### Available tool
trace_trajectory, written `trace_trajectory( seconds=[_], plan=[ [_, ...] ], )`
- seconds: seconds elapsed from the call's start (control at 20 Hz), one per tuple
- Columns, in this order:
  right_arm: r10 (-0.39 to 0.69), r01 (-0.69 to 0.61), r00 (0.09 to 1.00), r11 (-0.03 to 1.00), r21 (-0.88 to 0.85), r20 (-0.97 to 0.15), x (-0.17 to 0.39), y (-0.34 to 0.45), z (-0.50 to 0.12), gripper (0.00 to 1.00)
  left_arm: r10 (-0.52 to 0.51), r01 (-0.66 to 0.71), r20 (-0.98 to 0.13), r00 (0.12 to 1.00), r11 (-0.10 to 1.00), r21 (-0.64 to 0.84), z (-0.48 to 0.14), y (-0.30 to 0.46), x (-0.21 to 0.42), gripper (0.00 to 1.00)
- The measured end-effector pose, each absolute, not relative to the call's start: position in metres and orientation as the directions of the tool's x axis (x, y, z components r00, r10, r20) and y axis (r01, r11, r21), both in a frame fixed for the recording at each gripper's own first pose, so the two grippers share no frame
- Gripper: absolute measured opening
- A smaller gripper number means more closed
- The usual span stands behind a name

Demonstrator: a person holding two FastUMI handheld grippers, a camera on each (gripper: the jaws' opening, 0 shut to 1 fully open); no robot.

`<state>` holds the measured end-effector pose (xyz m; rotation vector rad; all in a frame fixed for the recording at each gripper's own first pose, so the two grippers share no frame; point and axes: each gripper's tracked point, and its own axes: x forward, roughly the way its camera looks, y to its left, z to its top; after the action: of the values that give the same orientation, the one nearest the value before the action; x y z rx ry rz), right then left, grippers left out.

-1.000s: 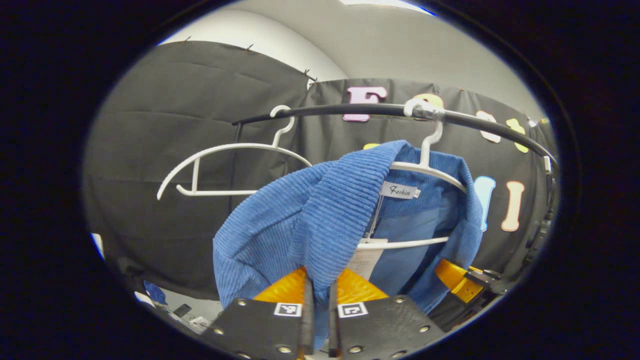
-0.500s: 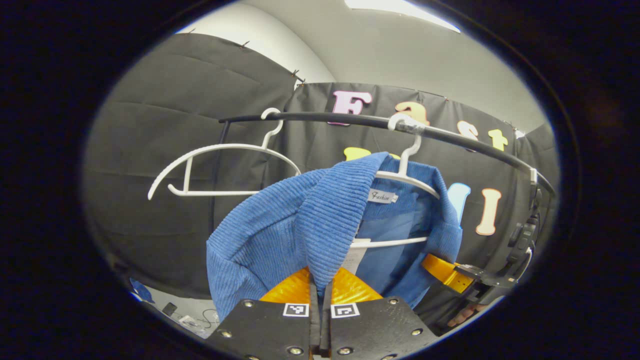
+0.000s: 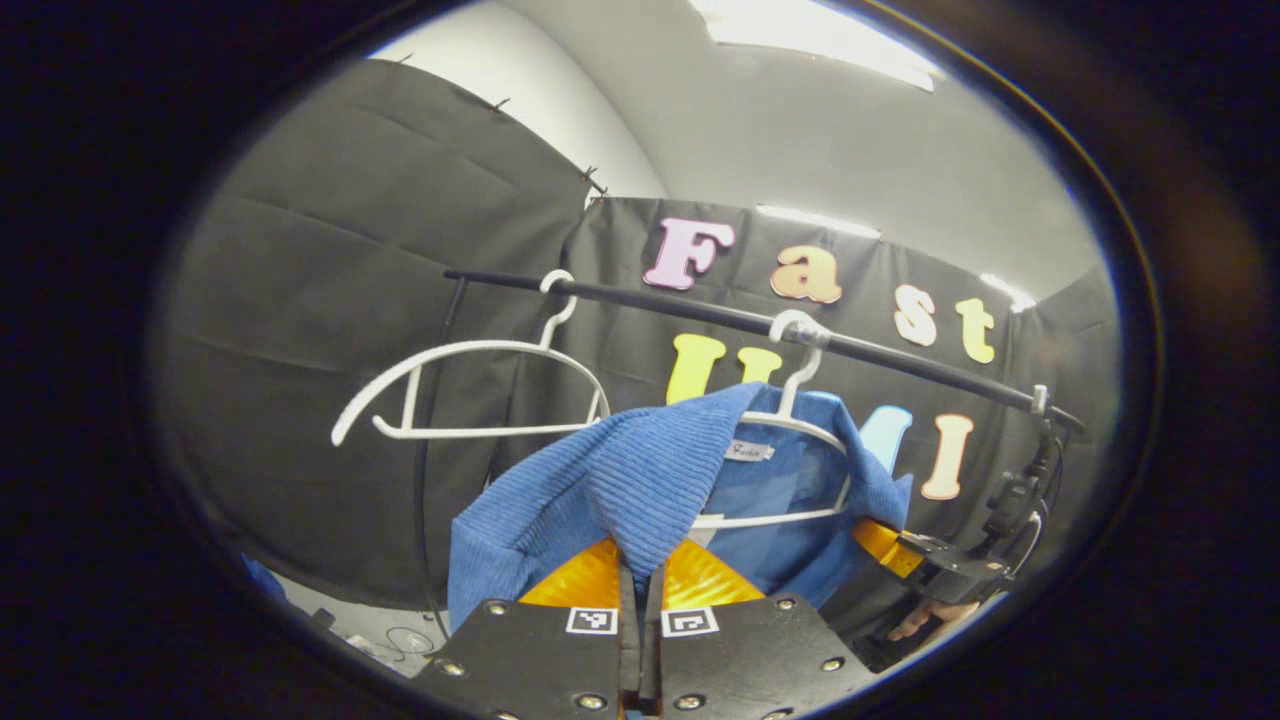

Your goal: Grasp the clothes on the hanger with both hands and then place them into the laundry hamper below.

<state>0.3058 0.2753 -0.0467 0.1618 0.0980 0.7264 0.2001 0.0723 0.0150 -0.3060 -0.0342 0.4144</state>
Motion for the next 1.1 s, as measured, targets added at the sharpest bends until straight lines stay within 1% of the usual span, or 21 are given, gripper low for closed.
trace_trajectory(
  seconds=[0.3,0.55,0.75,0.85,1.1],
  plan=[
    [0.620,-0.613,0.785,0.772,0.169,0.017,0.322,0.272,-0.036,0.00,0.426,-0.401,0.021,0.904,0.866,-0.298,0.041,0.087,0.187,0.01],
    [0.605,-0.604,0.795,0.780,0.165,0.047,0.333,0.273,-0.030,0.00,0.471,-0.441,0.037,0.881,0.849,-0.291,0.054,0.115,0.175,0.01],
    [0.587,-0.595,0.804,0.789,0.154,0.098,0.347,0.274,-0.022,0.01,0.501,-0.472,0.058,0.863,0.843,-0.260,0.069,0.133,0.171,0.00],
    [0.577,-0.591,0.806,0.792,0.154,0.130,0.351,0.274,-0.019,0.00,0.514,-0.488,0.066,0.855,0.841,-0.235,0.074,0.140,0.169,0.00],
    [0.545,-0.568,0.819,0.815,0.115,0.182,0.367,0.266,-0.011,0.00,0.525,-0.505,0.066,0.849,0.841,-0.191,0.083,0.158,0.173,0.01]
  ],
)
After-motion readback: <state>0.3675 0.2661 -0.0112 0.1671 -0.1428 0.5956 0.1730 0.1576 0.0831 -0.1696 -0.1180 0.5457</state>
